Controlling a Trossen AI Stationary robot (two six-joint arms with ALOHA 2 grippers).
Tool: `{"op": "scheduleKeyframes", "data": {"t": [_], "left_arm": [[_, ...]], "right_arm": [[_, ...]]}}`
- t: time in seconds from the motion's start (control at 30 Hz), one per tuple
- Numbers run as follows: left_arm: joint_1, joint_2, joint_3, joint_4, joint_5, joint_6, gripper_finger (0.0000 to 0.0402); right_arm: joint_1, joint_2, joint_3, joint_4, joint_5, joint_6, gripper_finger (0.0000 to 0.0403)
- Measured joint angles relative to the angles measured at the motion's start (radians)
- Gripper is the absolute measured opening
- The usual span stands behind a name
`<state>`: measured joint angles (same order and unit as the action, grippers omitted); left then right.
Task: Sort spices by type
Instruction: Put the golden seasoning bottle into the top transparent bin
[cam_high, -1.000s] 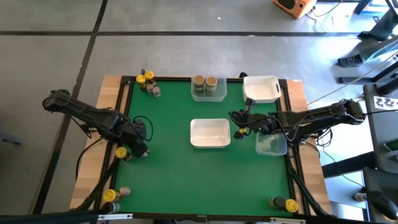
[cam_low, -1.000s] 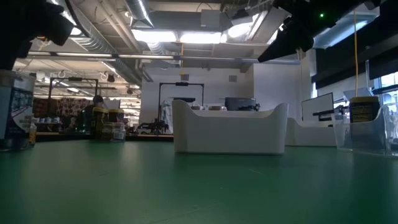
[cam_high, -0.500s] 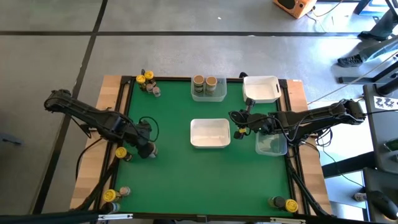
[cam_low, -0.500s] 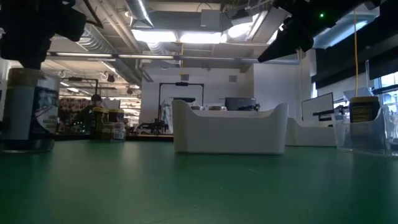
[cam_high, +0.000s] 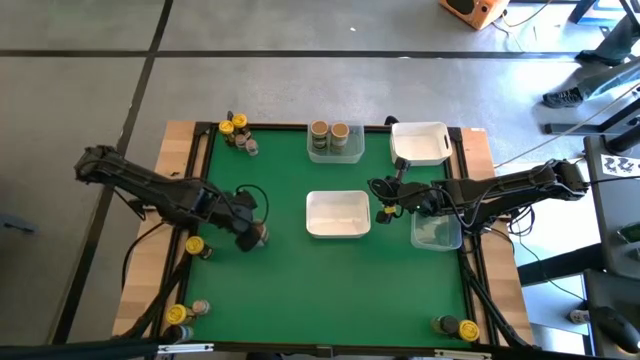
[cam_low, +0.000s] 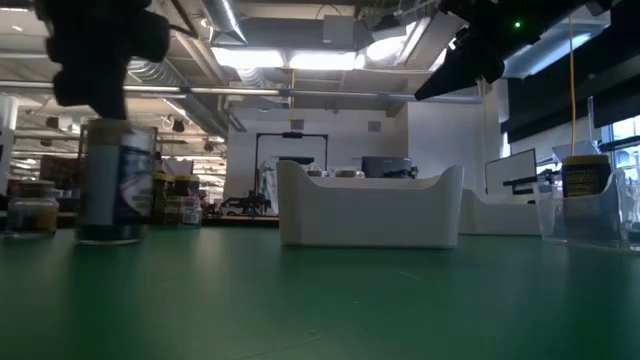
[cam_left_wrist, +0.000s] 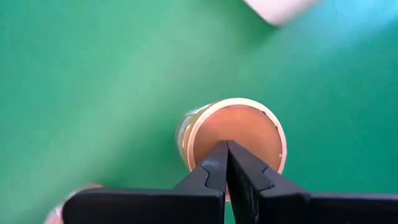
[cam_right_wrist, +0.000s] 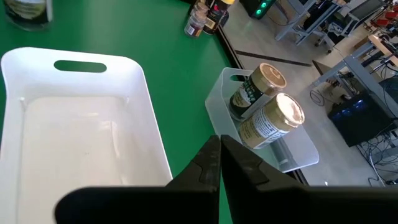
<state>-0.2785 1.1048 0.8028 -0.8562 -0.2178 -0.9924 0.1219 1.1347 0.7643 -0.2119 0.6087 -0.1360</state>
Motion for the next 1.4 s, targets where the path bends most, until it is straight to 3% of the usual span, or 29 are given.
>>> {"op": "scheduleKeyframes", "data": {"t": [0.43,0.67,0.93,1.1,1.23,1.4], "left_arm": [[0.094,0.061,-0.004,0.147,-0.139,0.182,0.0005],[0.081,-0.03,0.067,0.223,-0.196,0.351,0.0005],[0.093,-0.113,0.082,0.362,-0.242,0.351,0.0005],[0.137,-0.114,0.082,0.461,-0.276,0.438,0.0009],[0.16,-0.111,0.082,0.494,-0.274,0.541,0.0047],[0.159,-0.097,0.082,0.565,-0.275,0.694,0.0133]], "right_arm": [[0.0,0.0,0.0,0.0,0.0,0.0,0.0014],[0.0,0.0,0.0,0.0,0.0,-0.003,0.0014],[0.0,0.0,0.0,0.0,0.0,-0.003,0.0014],[0.0,0.0,0.0,0.0,0.0,-0.002,0.0014],[0.0,0.0,0.0,0.0,0.0,-0.002,0.0014],[0.0,0.0,0.0,0.0,0.0,-0.003,0.0014]]}}
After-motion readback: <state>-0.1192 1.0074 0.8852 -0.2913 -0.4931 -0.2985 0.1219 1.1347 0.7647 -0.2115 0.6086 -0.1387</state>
